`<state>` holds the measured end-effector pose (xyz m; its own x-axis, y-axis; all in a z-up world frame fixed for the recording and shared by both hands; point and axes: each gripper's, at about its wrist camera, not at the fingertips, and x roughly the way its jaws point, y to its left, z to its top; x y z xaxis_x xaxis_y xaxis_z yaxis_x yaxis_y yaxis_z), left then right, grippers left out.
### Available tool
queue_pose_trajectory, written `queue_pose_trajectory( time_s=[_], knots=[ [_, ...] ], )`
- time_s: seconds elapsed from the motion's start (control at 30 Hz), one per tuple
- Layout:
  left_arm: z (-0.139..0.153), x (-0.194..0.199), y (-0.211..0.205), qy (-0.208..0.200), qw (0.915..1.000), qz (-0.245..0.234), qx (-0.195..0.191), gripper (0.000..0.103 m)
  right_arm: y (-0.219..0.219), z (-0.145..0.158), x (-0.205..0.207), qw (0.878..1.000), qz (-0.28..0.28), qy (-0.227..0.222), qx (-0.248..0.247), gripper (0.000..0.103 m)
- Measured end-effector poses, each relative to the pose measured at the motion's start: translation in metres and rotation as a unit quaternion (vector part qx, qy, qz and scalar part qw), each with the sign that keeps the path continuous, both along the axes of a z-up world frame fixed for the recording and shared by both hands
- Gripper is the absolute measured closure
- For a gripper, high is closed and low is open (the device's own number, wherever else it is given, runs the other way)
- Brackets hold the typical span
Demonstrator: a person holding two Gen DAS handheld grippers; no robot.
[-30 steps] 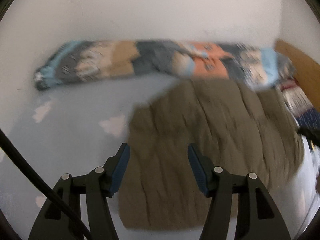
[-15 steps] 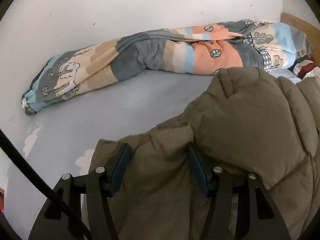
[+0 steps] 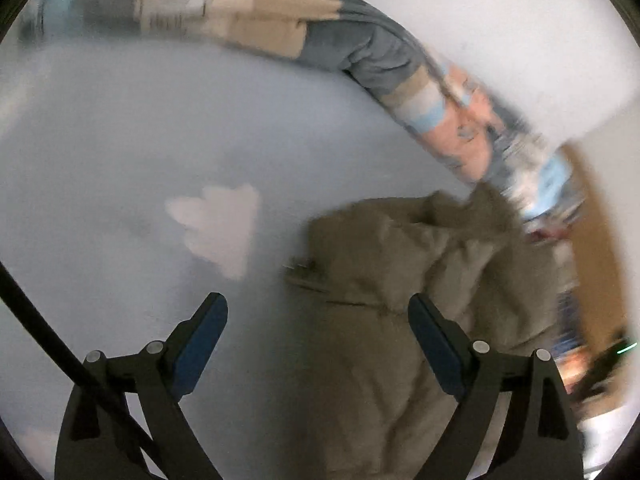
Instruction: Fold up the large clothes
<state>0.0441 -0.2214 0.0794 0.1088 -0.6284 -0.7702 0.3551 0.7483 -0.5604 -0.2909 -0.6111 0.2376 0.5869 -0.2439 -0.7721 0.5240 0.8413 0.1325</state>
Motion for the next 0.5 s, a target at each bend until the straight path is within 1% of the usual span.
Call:
queue_pose_trajectory(
  time_s=[0.03,0.07,0.1,0.13,0.17,0.2,0.23,0.27,0.3,0.37,0.4,0.5],
  knots=[
    [-0.006,0.0,-0.003,0.017,0.9996,-0.002,-0.022,0.012,-0.005,-0.005,-0.005,1.0,-0.008,-0.003,0.009,0.026],
    [-0.01,-0.002,-0.006,0.024,0.9992,-0.005,-0.031,0.012,-0.012,-0.01,-0.008,1.0,-0.016,-0.004,0.02,0.026],
    [-0.015,-0.005,-0.017,0.025,0.9989,-0.015,-0.037,0.013,-0.017,-0.013,-0.009,0.999,-0.023,-0.001,0.025,0.025],
    [-0.015,-0.008,-0.026,0.015,0.9993,-0.023,-0.027,0.017,-0.022,-0.016,-0.009,0.999,-0.028,0.002,0.026,0.025],
    [-0.013,-0.013,-0.04,-0.006,0.9992,-0.038,-0.01,0.042,-0.03,-0.02,-0.008,0.999,-0.033,0.007,0.027,0.025],
    [-0.011,-0.017,-0.051,-0.015,0.9987,-0.049,0.004,0.051,-0.036,-0.023,-0.007,0.999,-0.035,0.01,0.027,0.025],
    [-0.008,-0.018,-0.058,-0.028,0.9982,-0.051,0.017,0.052,-0.045,-0.025,-0.006,0.999,-0.042,0.013,0.03,0.025],
    [-0.003,-0.02,-0.066,-0.046,0.997,-0.055,0.029,0.06,-0.053,-0.027,-0.005,0.998,-0.047,0.01,0.036,0.024],
    [-0.001,-0.018,-0.069,-0.053,0.9964,-0.057,0.032,0.068,-0.063,-0.03,-0.004,0.998,-0.05,0.004,0.047,0.021],
    [0.006,-0.016,-0.076,-0.063,0.9959,-0.049,0.041,0.078,-0.08,-0.035,0.002,0.997,-0.053,-0.002,0.059,0.018],
    [0.008,-0.012,-0.078,-0.06,0.9965,-0.043,0.039,0.079,-0.09,-0.039,0.007,0.996,-0.051,-0.007,0.071,0.017],
    [0.015,-0.005,-0.087,-0.082,0.9946,-0.037,0.052,0.08,-0.112,-0.055,0.02,0.993,-0.056,-0.008,0.099,0.014]
  ],
)
